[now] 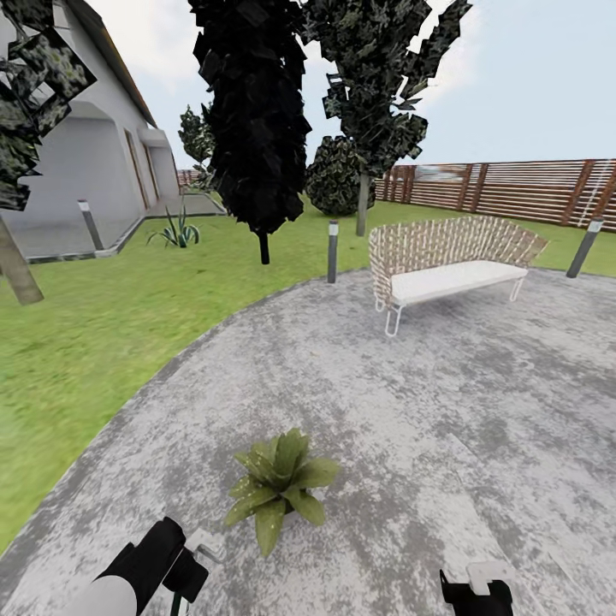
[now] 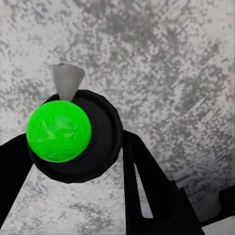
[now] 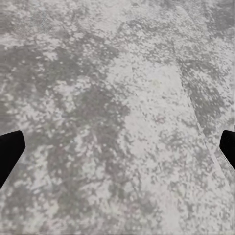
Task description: Pick up the pesticide atomizer in the garden and spray insectifuge to fully cover both potted plants in the garden.
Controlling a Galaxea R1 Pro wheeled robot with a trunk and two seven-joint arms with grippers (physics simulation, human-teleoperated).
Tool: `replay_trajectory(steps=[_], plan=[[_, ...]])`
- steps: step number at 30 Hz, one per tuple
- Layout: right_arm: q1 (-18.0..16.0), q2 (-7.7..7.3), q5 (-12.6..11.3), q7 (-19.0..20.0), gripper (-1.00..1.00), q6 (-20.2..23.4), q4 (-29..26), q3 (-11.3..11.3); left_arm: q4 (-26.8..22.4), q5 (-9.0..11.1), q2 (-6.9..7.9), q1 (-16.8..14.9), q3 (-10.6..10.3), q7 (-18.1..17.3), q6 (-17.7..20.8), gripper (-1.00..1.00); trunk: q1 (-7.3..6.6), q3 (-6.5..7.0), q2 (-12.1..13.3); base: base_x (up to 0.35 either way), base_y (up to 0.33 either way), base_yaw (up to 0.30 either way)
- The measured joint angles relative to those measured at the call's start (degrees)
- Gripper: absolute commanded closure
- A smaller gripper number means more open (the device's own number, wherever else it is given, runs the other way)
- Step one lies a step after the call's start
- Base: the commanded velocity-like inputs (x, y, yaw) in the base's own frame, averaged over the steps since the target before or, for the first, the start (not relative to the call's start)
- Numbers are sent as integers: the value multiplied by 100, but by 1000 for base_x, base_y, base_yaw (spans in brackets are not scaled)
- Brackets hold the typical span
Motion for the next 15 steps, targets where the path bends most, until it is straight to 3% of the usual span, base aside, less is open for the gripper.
replay_trajectory(steps=[7, 15], plan=[[0, 0, 0, 0, -100, 0, -6, 0, 8, -3, 0, 0, 6, 7, -1, 100, 0, 0, 0, 113, -244, 37], [-1, 0, 0, 0, -100, 0, -4, 0, 27, -17, 0, 1, 4, 6, -1, 100, 1, 0, 0, 48, -262, 254]])
